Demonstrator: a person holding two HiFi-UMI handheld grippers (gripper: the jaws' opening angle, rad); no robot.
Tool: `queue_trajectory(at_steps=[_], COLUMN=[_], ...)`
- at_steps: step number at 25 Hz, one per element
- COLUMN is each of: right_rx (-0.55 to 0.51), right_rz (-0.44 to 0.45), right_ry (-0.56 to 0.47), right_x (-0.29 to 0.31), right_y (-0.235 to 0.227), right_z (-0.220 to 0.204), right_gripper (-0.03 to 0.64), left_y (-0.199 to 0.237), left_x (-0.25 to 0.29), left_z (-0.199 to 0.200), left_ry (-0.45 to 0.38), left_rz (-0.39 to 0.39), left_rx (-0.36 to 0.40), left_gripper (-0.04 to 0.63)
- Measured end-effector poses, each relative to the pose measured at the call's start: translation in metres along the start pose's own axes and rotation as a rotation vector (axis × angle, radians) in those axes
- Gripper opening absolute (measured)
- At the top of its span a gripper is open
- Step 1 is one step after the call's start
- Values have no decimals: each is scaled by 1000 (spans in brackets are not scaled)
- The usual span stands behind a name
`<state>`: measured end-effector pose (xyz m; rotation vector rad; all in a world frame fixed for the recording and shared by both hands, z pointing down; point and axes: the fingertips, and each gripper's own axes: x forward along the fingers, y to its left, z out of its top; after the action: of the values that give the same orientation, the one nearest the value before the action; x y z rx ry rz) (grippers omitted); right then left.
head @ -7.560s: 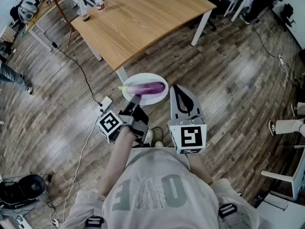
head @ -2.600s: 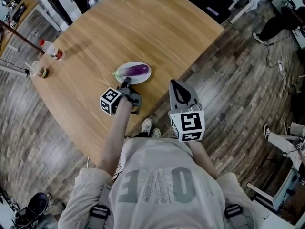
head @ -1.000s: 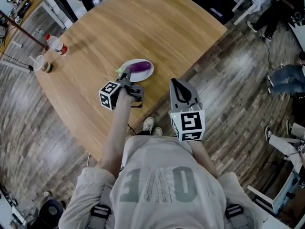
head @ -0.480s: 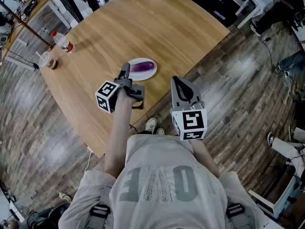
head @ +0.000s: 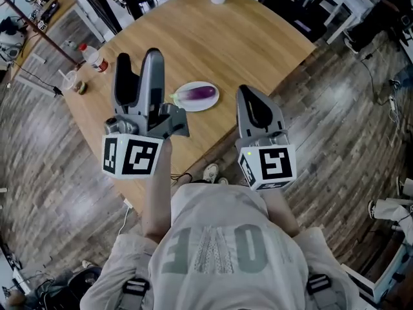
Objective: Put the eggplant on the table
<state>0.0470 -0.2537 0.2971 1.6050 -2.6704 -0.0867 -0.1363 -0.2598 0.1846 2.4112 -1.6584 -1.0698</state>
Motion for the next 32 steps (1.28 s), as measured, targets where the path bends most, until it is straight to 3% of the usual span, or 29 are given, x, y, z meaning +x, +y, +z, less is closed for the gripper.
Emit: queue_trajectory(at_steps=[2,5,9,11,12,15,21,32], right_rx=[7,12,17,12,6,-3,-61,-50], right_rz=[10,37,71,90,98,107,78,75], right_ry=[-39,-92,-136,-143,-144,-144,-136,-113], right_x=[-1,-3,-4,-4,-4,-3,-5,-1], right_y=[3,8,19,28,32,39,40,39], right_z=[12,26,38,40,40,41,40,32], right_gripper=[18,18,18,20,19,20,18,18], left_y=[-31,-66,-94,-96,-94,-83,-54,-37], left_x=[-4,-10,-15,-20,-23,-30,-45,-48], left_z=[20,28,8,-4,-6,-8,-14,-13], left_ry=[-30,-20,88,148,167,203,274,283], left_rz=[-100,-168,-250,-269,-266,-199,-85,-43], left_rx=[171,435,824,924,953,1001,918,889], left_gripper=[376,374,373,354,300,9,8,8])
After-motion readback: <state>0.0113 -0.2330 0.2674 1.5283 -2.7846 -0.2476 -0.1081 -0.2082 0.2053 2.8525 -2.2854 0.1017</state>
